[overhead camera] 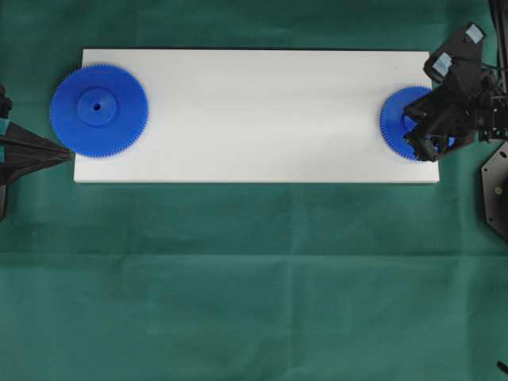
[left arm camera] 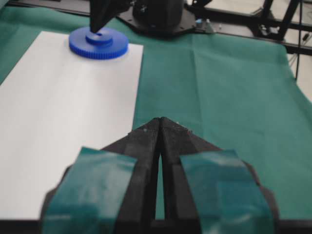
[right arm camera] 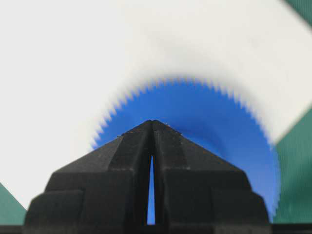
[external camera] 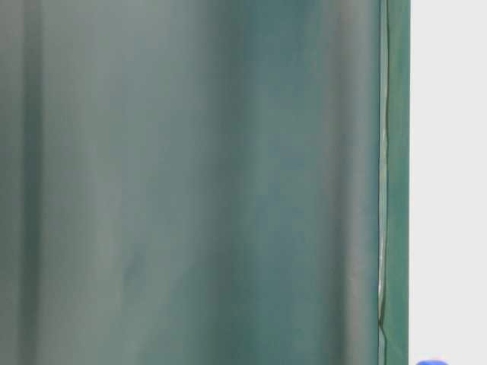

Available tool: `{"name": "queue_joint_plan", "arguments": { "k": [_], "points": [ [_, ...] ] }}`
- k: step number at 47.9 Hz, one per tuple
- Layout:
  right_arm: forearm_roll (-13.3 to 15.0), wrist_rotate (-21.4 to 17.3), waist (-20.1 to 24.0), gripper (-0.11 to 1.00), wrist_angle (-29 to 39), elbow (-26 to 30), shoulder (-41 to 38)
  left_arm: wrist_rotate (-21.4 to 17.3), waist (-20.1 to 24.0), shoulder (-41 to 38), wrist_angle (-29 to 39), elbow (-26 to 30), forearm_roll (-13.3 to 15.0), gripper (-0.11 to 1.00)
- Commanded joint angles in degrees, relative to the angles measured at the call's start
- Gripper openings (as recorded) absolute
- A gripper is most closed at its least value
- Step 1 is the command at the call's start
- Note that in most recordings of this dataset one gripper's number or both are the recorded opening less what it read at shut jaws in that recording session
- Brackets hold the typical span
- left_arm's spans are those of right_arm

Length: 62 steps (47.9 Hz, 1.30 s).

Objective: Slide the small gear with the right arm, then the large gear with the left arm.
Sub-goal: 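Lift the right gripper up off the small gear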

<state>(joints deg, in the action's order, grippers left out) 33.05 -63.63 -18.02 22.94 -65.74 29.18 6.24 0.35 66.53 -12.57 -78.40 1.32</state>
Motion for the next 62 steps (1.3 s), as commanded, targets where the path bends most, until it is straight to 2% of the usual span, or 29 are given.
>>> {"name": "queue_joint_plan", "arguments": {
  "k": [1, 16, 36, 43, 55, 62],
  "points": [
    [1.6, 0.2, 0.1, 0.5, -0.6, 2.2, 0.3, -0.1, -0.1, -0.8, -0.6, 1.0, 0.0, 0.0],
    [6.2, 0.3, 0.7, 0.5, -1.7, 6.3, 0.3, -0.1, -0.1, -0.8, -0.6, 1.0, 0.1, 0.0],
    [6.9, 0.8, 0.7, 0.5, -6.7, 7.3, 0.4, 0.0, 0.8, -0.8, -0.4, 0.8, 0.1, 0.0],
    [9.3, 0.9, 0.8, 0.5, -10.9, 7.3, 0.6, 0.6, 1.4, -0.8, -0.3, 0.6, 0.1, 0.0],
    [13.6, 0.9, 0.7, 0.5, -22.1, 7.1, 0.6, 1.0, 4.0, -0.8, 1.1, 0.3, 0.1, 0.0],
    [15.2, 1.0, 0.8, 0.5, -23.7, 7.1, 0.6, 1.0, 7.9, -0.8, 4.3, 1.0, 0.1, 0.0]
  ]
}}
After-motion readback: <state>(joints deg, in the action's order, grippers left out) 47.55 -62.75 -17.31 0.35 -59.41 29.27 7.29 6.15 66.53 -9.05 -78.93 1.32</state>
